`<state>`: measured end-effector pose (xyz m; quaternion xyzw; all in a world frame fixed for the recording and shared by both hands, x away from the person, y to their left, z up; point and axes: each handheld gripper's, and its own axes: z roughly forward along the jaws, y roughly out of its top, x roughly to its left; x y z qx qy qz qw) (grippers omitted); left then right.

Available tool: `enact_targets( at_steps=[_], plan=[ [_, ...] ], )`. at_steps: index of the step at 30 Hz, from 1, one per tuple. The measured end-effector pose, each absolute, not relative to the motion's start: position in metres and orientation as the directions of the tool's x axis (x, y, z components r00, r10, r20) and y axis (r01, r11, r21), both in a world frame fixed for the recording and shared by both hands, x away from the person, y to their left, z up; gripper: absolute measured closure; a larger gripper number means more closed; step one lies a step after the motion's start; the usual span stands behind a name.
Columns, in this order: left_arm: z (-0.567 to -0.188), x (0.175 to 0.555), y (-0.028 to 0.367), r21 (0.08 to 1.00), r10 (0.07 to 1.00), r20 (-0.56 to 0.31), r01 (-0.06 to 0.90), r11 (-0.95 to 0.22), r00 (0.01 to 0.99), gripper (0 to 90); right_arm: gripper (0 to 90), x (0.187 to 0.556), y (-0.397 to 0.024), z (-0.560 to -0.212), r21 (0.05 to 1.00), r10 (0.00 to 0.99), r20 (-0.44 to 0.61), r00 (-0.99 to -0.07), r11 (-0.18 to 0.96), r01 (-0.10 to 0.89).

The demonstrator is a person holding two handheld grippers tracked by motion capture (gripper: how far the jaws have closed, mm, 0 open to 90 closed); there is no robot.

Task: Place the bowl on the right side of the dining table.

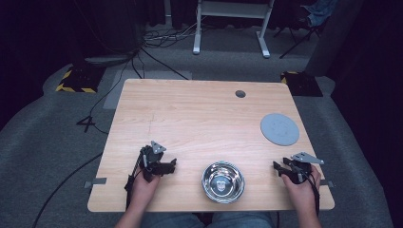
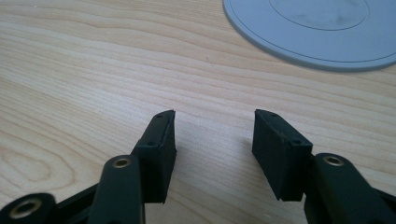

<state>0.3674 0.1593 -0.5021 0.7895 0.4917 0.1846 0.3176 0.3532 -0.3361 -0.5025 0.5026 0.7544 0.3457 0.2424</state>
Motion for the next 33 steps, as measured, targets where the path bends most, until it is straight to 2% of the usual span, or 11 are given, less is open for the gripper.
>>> enact_targets(
  at_steps=[28, 29, 33],
  plan=[
    [-0.502, 0.368, 0.159, 0.682, 0.894, -0.019, 0.659, -0.316, 0.449, 14.6, 50.6, 0.351, -0.334, -0.502, 0.765, 0.929, 0.003, -0.369, 0.236, 0.6],
    [-0.502, 0.368, 0.159, 0.683, 0.894, -0.02, 0.659, -0.316, 0.449, 14.6, 53.4, 0.351, -0.332, -0.5, 0.754, 0.931, 0.009, -0.364, 0.233, 0.614],
    [-0.502, 0.368, 0.159, 0.683, 0.894, -0.02, 0.659, -0.315, 0.448, 14.6, 52.5, 0.352, -0.325, -0.49, 0.766, 0.92, 0.003, -0.393, 0.25, 0.592]
  ],
)
